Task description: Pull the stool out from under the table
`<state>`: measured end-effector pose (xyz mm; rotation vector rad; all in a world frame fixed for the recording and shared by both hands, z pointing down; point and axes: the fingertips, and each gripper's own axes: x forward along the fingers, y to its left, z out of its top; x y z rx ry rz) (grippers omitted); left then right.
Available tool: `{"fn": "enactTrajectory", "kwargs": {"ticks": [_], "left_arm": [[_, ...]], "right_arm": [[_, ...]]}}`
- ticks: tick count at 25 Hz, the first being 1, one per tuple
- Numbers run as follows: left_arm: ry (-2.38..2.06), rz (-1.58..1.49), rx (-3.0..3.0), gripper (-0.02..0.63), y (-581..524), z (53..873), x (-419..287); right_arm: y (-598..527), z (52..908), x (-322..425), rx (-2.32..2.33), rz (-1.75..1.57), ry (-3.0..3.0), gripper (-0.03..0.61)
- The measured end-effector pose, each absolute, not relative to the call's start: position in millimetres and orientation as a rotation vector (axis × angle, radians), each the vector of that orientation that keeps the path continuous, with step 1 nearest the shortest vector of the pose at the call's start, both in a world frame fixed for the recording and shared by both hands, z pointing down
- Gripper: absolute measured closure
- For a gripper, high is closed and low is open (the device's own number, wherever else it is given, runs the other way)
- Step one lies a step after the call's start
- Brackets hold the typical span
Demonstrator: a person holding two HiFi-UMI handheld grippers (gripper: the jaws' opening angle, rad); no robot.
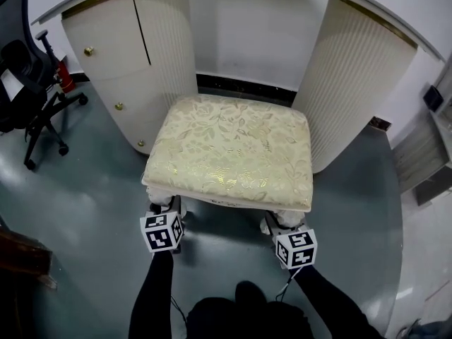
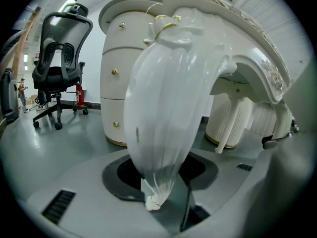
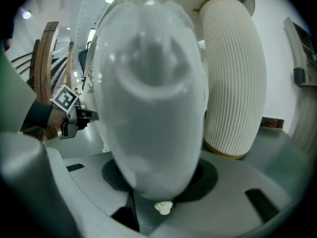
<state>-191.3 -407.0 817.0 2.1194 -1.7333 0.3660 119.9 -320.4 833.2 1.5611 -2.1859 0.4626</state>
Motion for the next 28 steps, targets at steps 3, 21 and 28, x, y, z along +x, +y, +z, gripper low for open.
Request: {"fn": "enactTrajectory", "kwargs": {"ticks": [3, 21, 28], "left_arm": [[-1.732, 0.372, 2.112, 0.413, -404.2, 816.2, -191.5], [-1.729, 0.398, 2.073, 0.413, -391.7, 809.3, -193.1], [-1.733, 0.409, 2.06, 0.413, -387.9, 805.9, -193.9]], "right_arm": [[-317.9, 831.7, 120.2, 1.562, 0.472, -2.18, 0.405], [-311.2, 826.1, 120.3, 1.527, 0.515, -2.179, 0.405], [-309.2, 822.7, 119.7, 1.515, 0.525, -2.182, 0.405]]}}
